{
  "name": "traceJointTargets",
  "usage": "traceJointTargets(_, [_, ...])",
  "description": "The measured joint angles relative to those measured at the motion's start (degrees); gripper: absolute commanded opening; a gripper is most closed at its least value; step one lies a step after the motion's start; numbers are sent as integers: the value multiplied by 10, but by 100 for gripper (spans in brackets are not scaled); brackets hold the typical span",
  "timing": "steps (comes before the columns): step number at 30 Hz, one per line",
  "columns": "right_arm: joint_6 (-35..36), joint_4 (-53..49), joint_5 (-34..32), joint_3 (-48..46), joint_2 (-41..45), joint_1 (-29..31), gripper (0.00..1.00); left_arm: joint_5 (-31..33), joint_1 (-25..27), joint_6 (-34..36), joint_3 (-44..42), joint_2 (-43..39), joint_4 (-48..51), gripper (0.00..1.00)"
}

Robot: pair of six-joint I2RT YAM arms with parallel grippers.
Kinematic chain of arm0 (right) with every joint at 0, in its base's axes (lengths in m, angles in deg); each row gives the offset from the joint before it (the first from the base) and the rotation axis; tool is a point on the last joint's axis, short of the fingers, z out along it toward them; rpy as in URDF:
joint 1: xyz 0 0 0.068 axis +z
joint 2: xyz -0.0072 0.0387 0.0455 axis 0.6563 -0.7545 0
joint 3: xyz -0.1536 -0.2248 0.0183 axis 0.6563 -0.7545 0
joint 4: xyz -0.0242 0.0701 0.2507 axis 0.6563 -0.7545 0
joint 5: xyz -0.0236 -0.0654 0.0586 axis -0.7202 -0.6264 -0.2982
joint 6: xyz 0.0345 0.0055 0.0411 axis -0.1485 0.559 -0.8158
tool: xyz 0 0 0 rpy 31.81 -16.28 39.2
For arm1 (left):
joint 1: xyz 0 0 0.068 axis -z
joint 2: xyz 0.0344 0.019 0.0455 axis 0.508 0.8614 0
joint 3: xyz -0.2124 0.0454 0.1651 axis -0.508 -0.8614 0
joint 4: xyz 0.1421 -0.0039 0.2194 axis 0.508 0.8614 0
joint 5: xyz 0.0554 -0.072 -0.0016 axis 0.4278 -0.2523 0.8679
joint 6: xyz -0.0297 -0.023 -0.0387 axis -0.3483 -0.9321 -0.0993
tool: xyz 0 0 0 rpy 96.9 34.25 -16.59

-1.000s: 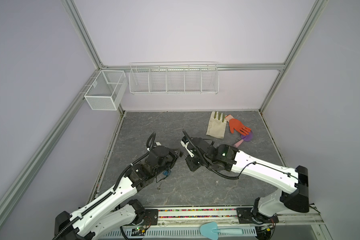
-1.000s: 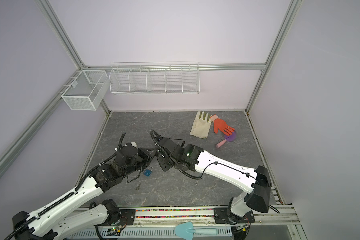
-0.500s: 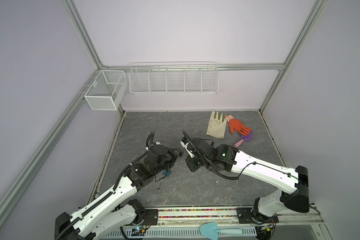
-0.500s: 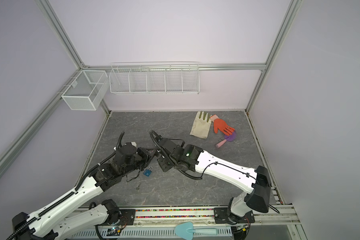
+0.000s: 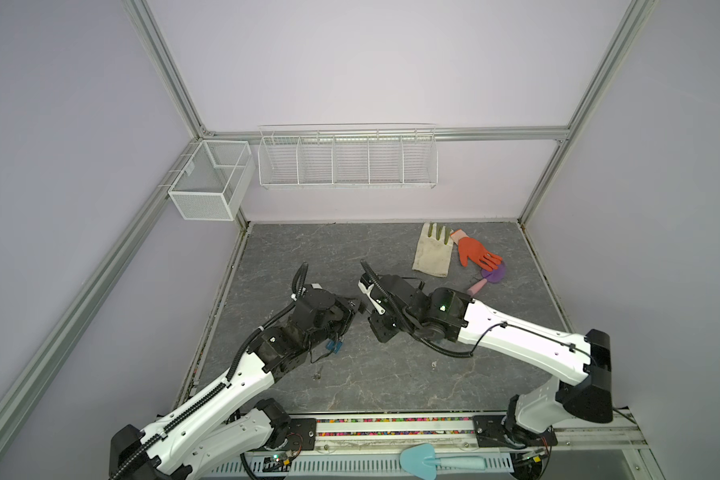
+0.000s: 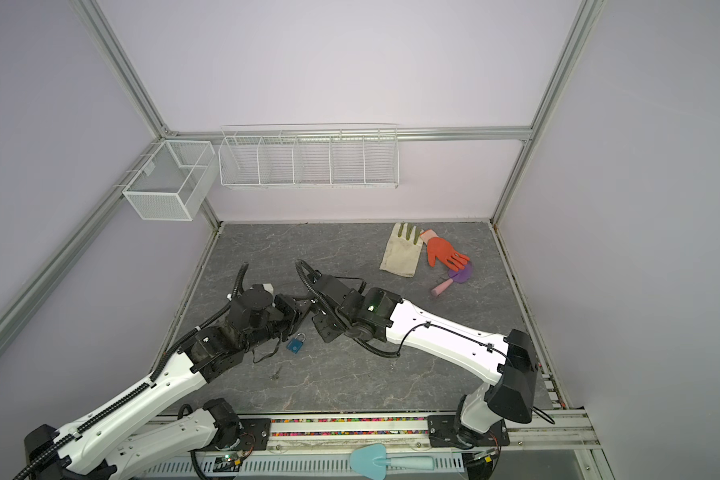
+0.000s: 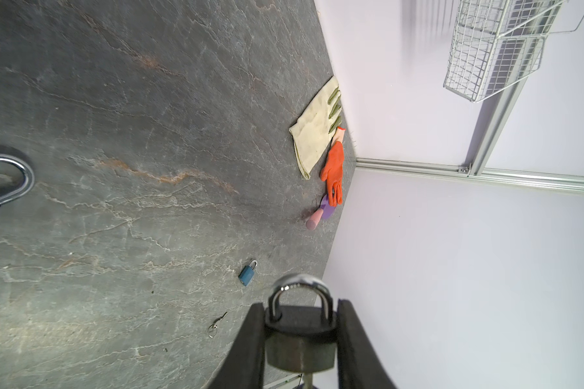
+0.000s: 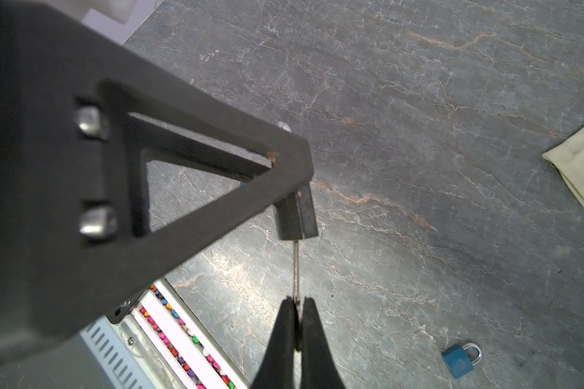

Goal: Unlock with the key

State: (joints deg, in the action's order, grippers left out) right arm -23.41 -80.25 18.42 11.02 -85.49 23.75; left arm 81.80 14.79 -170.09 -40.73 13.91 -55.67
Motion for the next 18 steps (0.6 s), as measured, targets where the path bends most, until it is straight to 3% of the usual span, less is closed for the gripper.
traceJointTargets(18, [21, -2, -14, 11, -8, 1, 6, -4, -4, 1, 0, 2, -10, 0])
